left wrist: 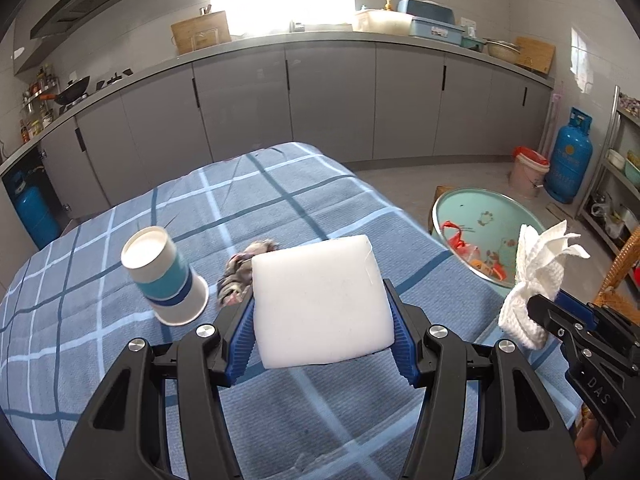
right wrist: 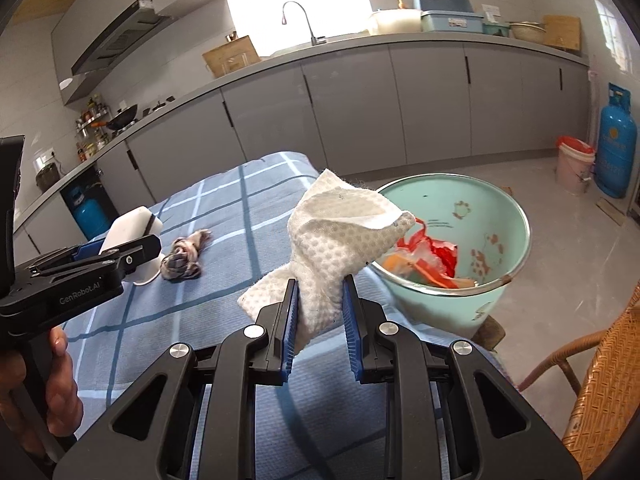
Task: Collect trash
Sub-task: 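Lift the sponge and tissue and turn both tools toward the green basin, then open both tools over the green basin to drop the sponge and tissue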
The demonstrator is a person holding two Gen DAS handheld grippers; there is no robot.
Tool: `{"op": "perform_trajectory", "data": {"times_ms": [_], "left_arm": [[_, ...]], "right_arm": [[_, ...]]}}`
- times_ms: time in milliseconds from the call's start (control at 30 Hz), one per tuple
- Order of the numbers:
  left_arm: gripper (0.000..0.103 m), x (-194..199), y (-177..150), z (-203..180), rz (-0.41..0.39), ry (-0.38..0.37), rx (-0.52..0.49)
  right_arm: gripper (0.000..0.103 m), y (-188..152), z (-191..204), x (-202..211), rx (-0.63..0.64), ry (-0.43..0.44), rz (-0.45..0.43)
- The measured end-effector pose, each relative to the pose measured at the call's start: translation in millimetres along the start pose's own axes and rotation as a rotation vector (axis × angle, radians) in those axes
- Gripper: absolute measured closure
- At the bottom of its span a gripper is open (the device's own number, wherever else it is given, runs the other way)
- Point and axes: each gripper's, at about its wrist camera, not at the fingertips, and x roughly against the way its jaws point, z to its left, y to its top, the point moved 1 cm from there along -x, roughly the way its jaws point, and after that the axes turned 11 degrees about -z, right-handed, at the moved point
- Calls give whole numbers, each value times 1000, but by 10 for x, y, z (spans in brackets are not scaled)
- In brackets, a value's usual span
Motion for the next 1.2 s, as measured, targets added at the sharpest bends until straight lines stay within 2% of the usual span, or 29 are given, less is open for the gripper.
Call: {"op": "perform_trajectory", "data": {"times_ms": [400,767,1200], "left_arm": [[46,-157,178,-422,-15,-71,-55],[46,-385,430,-855,-45,-149,-101],[45,-599,518,-1219,-39,-208,-146]], "right_arm": [[80,116,-391,15,-25,-64,-21],[80,369,-757,-123,-17,-116,-40],[79,456,-1067,-271,-34,-147,-35]]}}
